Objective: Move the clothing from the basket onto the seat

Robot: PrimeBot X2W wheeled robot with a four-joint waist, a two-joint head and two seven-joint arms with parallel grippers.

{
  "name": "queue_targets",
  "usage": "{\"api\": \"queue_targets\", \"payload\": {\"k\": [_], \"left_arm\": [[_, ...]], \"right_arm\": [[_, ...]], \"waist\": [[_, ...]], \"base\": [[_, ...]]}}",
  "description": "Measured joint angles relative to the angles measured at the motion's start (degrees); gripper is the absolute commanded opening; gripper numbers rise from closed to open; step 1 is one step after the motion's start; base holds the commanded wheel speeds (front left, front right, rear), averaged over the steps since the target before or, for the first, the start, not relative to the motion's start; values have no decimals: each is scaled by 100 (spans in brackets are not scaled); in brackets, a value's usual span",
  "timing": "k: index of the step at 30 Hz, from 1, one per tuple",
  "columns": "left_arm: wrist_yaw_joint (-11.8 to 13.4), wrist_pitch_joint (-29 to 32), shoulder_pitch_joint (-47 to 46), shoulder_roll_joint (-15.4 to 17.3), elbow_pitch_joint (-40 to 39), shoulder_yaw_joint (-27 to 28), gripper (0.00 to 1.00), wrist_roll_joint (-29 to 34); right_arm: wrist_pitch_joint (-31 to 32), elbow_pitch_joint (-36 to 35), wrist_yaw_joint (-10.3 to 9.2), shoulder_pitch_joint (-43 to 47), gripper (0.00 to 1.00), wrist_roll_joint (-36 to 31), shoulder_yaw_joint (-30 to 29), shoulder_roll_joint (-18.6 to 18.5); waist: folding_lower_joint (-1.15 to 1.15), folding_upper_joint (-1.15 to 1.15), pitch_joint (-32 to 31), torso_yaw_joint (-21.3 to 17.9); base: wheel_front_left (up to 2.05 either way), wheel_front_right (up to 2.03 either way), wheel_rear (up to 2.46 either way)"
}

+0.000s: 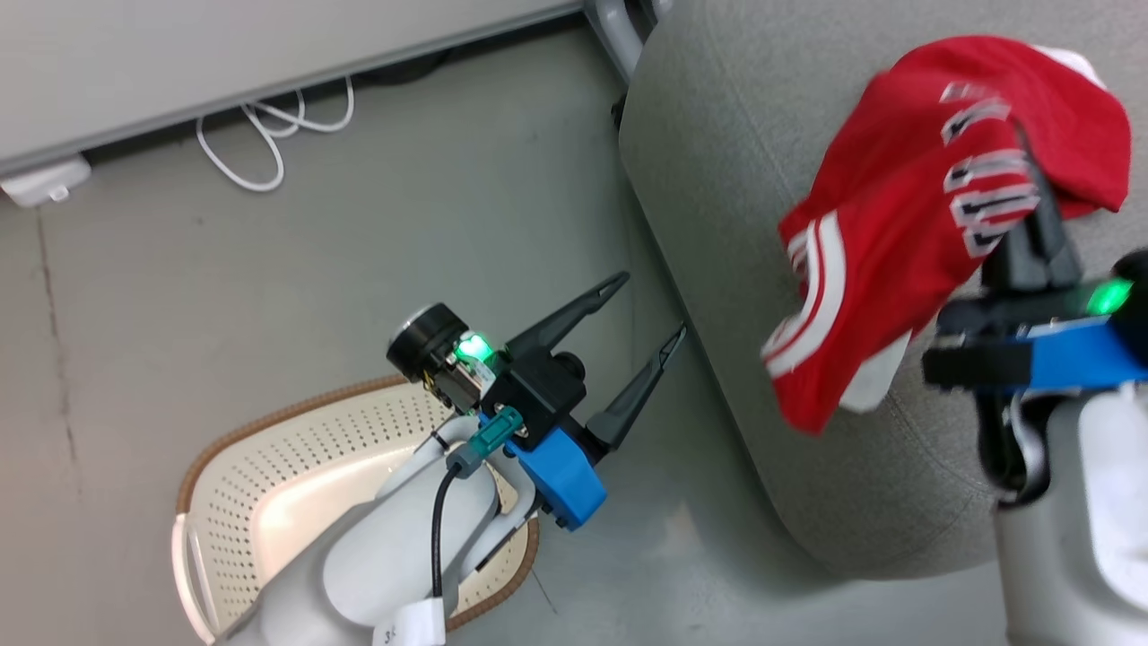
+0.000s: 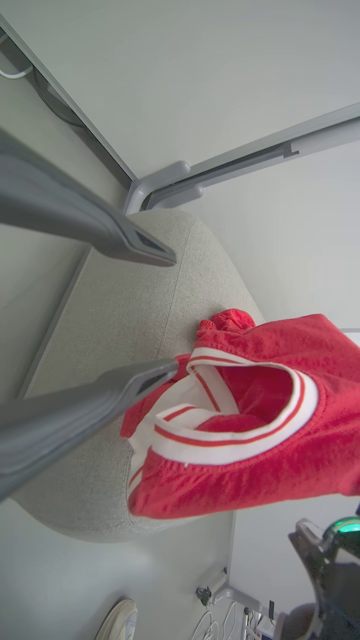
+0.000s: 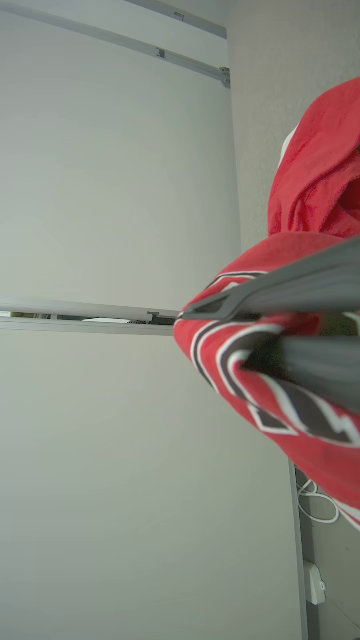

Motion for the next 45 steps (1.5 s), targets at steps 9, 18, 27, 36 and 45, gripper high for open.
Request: {"api": "queue_targets", "payload": {"k": [9, 18, 27, 36, 45], "left_arm": [[-1, 254, -611, 315, -442, 44, 100, 204], [23, 492, -1138, 588, -913, 112, 100, 396], [32, 578, -1195, 782, -1165, 83, 100, 436], [77, 628, -1250, 851, -1265, 64, 100, 433], [132, 480, -1174, 802, -1150, 32, 100, 334]], "right_arm": [[0, -443, 0, -2024, 0, -99, -815, -209], [-1, -21, 0, -3537, 0, -80, -2403, -1691], [0, 1371, 0, -3262, 0, -79, -2731, -1756], [0, 2409, 1, -2862, 0, -432, -2777, -1185], [-1, 2212, 1, -2182, 100, -376, -2755, -1039]], "waist": [[0, 0, 942, 22], [1, 0, 2040, 115], [1, 0, 2730, 143], [0, 1, 2772, 193], [0, 0, 2493, 167]], "base": [[0, 0, 0], [0, 0, 0], [0, 0, 0], [0, 0, 0], [0, 0, 0]]}}
